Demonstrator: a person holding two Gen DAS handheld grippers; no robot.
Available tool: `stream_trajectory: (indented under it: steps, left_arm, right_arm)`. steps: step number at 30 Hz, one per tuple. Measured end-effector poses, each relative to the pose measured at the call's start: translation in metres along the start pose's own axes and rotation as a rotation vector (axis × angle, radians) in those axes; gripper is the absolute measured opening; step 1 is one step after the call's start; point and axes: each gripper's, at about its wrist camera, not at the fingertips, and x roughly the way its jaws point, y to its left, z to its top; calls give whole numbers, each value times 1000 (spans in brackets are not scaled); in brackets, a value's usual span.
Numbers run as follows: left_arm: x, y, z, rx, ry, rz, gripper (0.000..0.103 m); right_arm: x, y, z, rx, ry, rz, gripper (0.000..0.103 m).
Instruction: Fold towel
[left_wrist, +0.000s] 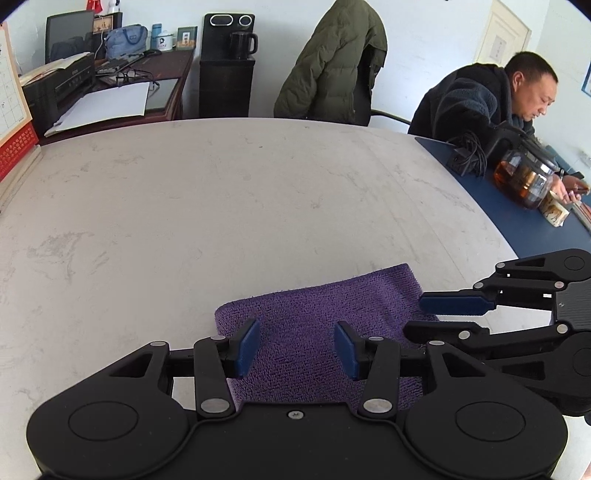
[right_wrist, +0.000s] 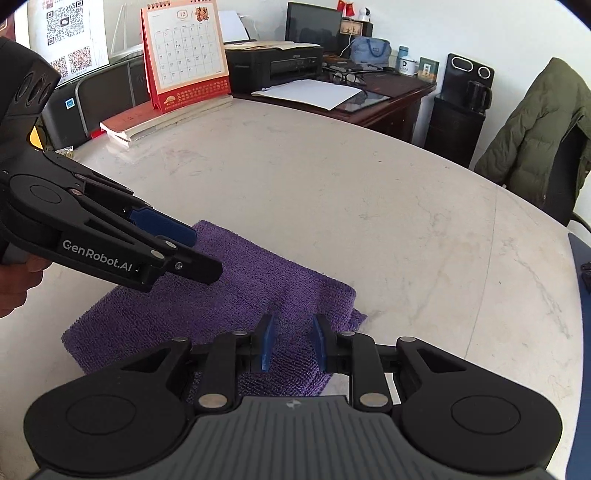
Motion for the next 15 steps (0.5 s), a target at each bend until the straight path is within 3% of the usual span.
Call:
stream_trajectory:
  steps: [2,5,9,13,15]
  left_arm:
    - [-15,-5,0,-5,-9,21,45]
    - [-41,-14,0,-14,-27,55,55]
    - [-87,-34,-1,-55,-84,103,79]
    - [-122,-58,-7,-105,-151,141,102]
    - [-135,-70,-11,-139,-177,164,102]
  right_arm:
    - [-19,1,-1,26,-25,-22,46]
    - [-49,2,-7,58,-48,-26,53]
    - [-89,3,-22,94,-88,-6,67]
    - [-123,3,-39,132,-113,23,73]
    - [-139,2,-47,164,-136,39,77]
